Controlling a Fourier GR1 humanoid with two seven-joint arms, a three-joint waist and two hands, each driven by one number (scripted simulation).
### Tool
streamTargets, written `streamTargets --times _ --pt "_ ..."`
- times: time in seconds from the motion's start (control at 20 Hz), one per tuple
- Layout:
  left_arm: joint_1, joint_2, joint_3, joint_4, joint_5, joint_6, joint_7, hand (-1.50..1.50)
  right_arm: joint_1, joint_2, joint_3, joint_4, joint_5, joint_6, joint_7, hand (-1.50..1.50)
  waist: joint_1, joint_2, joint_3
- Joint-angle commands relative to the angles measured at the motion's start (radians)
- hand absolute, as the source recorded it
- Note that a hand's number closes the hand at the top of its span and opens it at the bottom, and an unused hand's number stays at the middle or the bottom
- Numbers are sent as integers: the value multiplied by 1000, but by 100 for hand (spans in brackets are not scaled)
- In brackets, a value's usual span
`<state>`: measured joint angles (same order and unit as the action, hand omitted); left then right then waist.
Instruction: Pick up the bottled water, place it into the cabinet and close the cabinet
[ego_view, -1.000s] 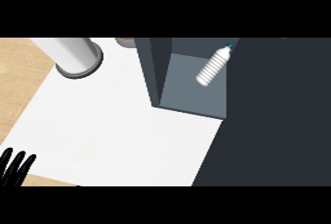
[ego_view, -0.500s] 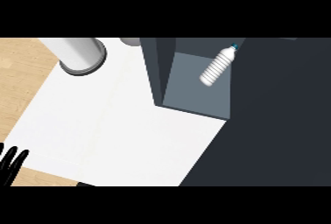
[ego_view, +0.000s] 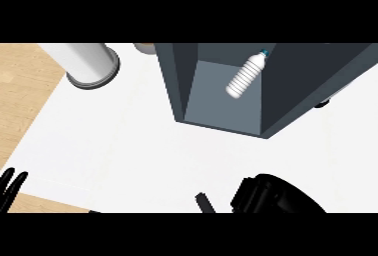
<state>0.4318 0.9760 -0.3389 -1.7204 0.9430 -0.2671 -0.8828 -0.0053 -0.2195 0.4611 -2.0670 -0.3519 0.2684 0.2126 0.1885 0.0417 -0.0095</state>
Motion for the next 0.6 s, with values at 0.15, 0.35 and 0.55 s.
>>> streamTargets --times 0.15,0.35,0.55 --pt "15 -10 3 -3 19 -38 -6 -150 -344 162 -166 324 63 -200 94 150 -43 -13 5" --pt "25 1 29 24 26 -71 -17 -150 -551 177 -258 535 73 -225 119 150 -47 -13 6" --pt "26 -12 27 -12 36 -56 3 -150 -727 176 -333 731 84 -231 88 150 -61 -14 8"
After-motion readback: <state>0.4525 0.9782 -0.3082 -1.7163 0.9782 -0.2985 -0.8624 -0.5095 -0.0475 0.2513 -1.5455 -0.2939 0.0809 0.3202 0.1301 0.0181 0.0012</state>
